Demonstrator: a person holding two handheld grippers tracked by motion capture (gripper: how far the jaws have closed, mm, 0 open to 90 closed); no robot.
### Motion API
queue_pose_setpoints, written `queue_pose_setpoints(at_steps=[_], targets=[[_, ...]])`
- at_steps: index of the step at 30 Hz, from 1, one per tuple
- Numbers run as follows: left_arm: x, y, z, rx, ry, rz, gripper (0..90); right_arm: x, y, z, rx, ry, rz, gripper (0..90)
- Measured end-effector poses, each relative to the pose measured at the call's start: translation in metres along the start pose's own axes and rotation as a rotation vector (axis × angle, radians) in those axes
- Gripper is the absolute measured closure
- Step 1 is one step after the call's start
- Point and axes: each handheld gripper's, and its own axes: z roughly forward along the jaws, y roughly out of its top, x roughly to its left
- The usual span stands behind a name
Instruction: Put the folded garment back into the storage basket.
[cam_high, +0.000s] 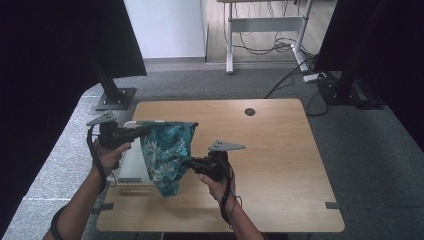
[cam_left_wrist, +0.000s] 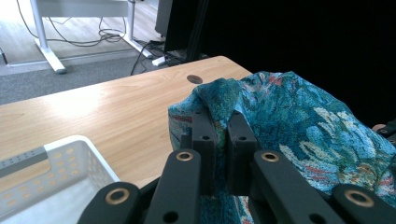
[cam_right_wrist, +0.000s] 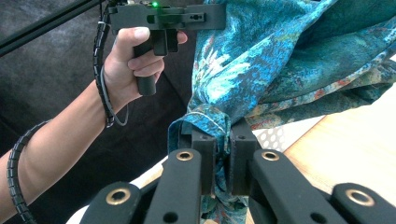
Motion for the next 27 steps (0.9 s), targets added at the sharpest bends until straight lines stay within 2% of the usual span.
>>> queue_pose_setpoints(at_steps=[12, 27], targets=[[0.005, 0.001, -0.002, 0.001, -0.005, -0.007, 83.6, 0.001, 0.003, 0.006, 0.0, 0.008, 0.001, 85.0], [0.013, 0.009, -0.021, -0.016, 0.014, -0.003, 83.6, 0.004, 0.01, 0.024, 0.0, 0.03, -0.002, 85.0]])
